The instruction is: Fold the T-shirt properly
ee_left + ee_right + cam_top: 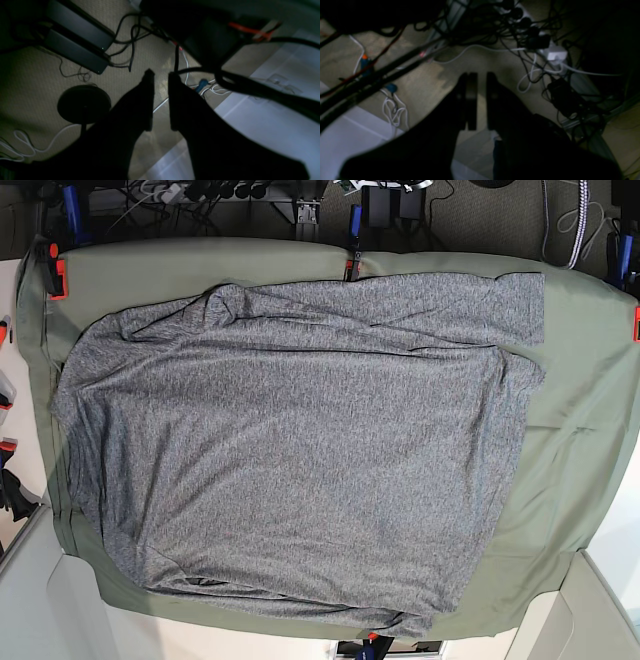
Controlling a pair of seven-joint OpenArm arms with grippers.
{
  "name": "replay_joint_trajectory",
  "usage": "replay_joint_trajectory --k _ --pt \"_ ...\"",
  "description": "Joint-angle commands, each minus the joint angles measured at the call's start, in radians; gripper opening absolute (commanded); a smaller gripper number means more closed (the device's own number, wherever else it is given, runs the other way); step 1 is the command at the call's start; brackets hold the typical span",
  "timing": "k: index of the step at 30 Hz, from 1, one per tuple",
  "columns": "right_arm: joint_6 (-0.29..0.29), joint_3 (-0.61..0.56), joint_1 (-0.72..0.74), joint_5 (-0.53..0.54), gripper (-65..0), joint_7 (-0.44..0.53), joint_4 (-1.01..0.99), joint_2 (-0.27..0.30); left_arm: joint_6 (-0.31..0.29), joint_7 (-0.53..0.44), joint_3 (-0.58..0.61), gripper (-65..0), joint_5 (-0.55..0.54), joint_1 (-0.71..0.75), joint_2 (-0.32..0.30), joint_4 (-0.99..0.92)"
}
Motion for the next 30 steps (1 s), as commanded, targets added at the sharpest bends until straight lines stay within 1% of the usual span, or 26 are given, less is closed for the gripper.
replay_joint_trajectory --k 1,6,9,12,17,19,23,26,30 --pt "0.003 -0.002 -0.005 0.000 -59.7 0.008 0.003 0.001 -0.011 -0.010 0.000 -54.7 -0.002 0.007 0.002 0.011" --pt "0.003 -0.002 -0.008 0.000 -59.7 0.008 0.002 0.002 -0.013 -0.009 0.000 -54.7 -0.002 0.018 0.003 0.031" --pt "0.003 -0.002 -0.031 0.000 -59.7 0.008 0.005 0.004 -0.043 -0.008 0.000 -54.7 -0.002 0.031 0.002 0.032" --pt "0.003 -0.002 -0.055 0.000 -59.7 0.008 0.011 0.006 -0.079 0.014 0.000 -54.7 -0.002 0.052 0.003 0.032" --pt "0.003 -0.002 -0.077 0.000 -59.7 0.009 0.035 0.006 -0.075 0.005 0.000 -54.7 -0.002 0.091 0.002 0.032" --pt "0.003 -0.002 -0.076 0.000 -59.7 0.010 0.043 0.006 -0.063 -0.006 0.000 -54.7 -0.002 0.092 0.002 0.032" --pt "0.003 -0.002 -0.076 0.000 -59.7 0.012 0.076 0.006 -0.001 -0.006 0.000 -54.7 -0.002 0.090 0.002 0.040" --pt "0.003 -0.002 -0.074 0.000 -59.7 0.012 0.106 0.006 0.035 -0.006 0.000 -54.7 -0.002 0.088 0.002 0.054" --pt "0.003 -0.002 -0.058 0.000 -59.7 0.012 0.122 0.006 0.058 -0.007 0.000 -54.7 -0.002 0.077 0.002 0.074"
